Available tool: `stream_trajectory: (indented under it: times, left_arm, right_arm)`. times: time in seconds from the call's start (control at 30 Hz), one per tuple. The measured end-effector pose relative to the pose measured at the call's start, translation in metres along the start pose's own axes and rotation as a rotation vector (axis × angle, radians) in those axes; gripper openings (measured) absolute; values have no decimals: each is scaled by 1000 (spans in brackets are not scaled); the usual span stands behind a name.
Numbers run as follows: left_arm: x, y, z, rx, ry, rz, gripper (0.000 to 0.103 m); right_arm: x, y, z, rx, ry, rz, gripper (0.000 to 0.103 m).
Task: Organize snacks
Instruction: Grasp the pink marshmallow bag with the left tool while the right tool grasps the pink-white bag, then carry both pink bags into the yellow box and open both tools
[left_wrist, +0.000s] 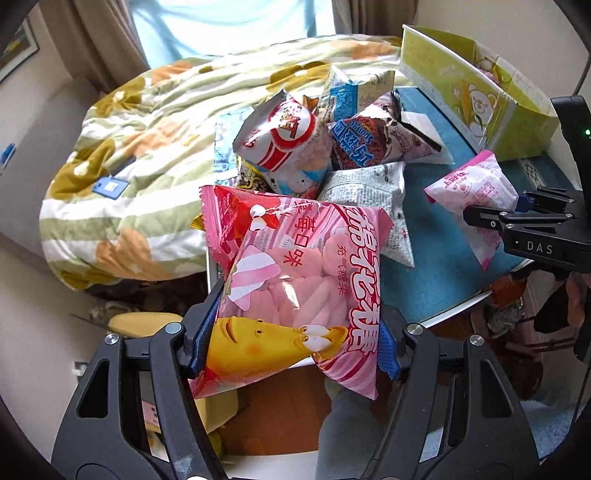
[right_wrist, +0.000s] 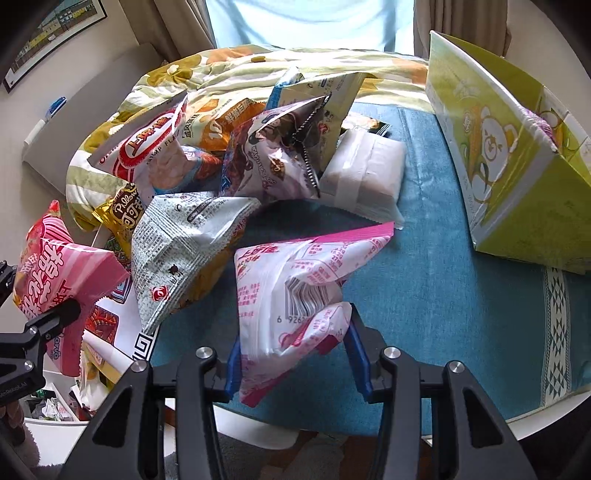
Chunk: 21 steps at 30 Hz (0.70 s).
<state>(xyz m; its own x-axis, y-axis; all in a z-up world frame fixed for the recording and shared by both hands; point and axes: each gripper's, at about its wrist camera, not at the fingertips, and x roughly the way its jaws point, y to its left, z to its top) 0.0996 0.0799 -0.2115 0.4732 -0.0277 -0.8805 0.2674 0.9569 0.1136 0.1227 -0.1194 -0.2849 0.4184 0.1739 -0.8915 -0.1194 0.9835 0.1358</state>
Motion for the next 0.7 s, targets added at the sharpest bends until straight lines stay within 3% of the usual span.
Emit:
stream_trajectory:
  times: [0.27,0.7]
  left_arm:
    - [-40,-42,32,-25,-96,-19,66]
    - [-82,-125,139,-61,-284,-135,66]
  right_arm:
    - [-46,-34,-1,13,-62,10,44]
    - [-159,-128,16,64,-238,0,44]
